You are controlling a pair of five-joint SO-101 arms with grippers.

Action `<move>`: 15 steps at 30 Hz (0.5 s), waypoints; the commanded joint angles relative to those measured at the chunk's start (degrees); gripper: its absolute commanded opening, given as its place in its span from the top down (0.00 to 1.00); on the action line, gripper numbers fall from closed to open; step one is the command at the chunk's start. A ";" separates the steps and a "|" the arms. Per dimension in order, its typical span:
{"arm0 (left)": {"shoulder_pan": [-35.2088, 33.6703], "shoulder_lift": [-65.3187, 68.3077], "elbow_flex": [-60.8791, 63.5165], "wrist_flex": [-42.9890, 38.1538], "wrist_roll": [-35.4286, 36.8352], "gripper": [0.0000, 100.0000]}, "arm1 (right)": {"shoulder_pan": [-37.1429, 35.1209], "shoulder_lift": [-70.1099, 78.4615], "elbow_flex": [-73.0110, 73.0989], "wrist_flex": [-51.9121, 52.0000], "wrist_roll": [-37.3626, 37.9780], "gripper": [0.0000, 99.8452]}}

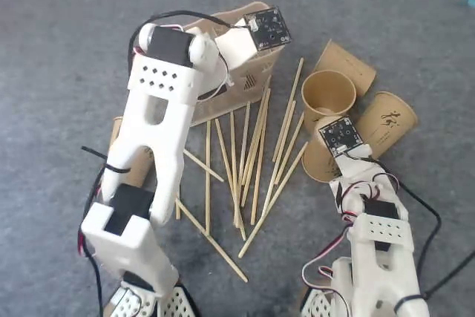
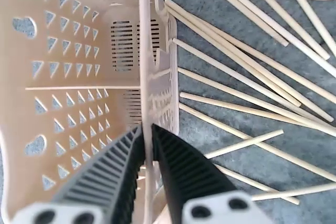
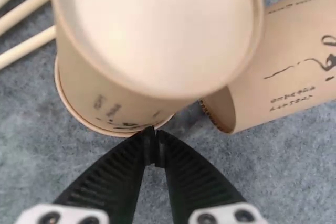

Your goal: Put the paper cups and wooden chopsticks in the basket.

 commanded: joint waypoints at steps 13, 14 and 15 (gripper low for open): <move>-5.98 -4.66 -11.91 1.67 7.12 0.86 | -0.48 -1.10 -0.26 -1.01 0.26 0.99; -6.59 -4.48 -11.91 1.67 7.82 0.84 | -0.48 -1.10 -0.26 -1.01 0.26 0.99; -7.03 -4.13 -11.82 1.67 8.26 0.83 | -0.48 -1.10 -0.26 -1.01 0.26 0.99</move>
